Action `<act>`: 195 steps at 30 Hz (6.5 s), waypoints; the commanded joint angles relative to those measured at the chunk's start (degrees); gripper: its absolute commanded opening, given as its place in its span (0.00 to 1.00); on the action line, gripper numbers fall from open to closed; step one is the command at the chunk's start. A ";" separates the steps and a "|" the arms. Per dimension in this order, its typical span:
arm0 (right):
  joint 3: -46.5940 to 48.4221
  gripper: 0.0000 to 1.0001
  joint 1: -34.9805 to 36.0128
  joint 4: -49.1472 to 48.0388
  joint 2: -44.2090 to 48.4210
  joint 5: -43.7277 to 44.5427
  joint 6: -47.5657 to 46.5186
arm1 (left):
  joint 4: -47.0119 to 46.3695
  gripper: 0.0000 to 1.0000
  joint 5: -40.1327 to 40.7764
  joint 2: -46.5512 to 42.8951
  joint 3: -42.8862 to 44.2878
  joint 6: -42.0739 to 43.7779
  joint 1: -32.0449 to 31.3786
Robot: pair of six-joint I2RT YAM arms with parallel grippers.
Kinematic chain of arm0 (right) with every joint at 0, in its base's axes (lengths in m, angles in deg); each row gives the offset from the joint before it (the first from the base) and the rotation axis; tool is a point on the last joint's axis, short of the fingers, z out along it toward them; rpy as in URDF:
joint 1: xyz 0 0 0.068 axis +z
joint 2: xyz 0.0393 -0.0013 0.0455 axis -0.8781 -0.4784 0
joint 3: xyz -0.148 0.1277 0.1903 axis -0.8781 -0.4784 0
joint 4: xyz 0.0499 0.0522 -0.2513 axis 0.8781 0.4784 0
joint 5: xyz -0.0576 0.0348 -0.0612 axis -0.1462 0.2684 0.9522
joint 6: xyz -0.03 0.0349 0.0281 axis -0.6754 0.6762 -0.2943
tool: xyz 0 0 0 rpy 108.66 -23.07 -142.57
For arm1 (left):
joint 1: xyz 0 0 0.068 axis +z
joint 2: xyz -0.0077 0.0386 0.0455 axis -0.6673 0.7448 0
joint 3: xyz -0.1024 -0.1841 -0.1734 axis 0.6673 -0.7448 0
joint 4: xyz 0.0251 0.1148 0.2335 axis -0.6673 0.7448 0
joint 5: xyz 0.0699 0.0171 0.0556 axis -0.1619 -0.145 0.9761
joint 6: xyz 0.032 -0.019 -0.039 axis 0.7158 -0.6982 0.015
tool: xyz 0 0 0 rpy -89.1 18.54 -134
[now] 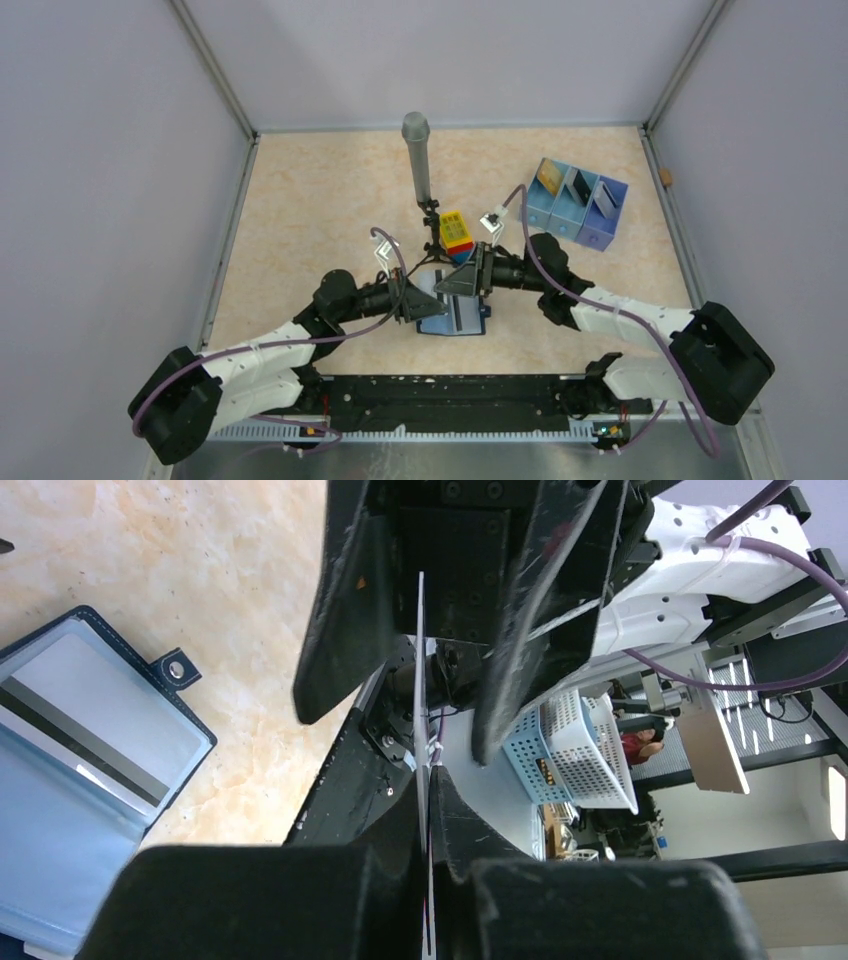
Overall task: Put the credit cards into the card holder
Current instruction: Pick up the credit card from the storage box, then insert the credit card into the card holder.
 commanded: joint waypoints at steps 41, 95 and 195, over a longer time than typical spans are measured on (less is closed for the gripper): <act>-13.51 0.00 1.98 -7.95 -4.27 23.60 -0.86 | 41.81 0.67 23.86 -1.00 4.10 10.54 1.83; -16.62 0.00 0.77 -32.36 -31.59 22.62 10.54 | 26.64 0.16 18.84 13.82 2.98 7.97 2.97; 11.51 0.32 18.33 23.73 -17.58 42.31 -2.68 | 24.96 0.00 17.50 13.52 1.84 8.52 3.76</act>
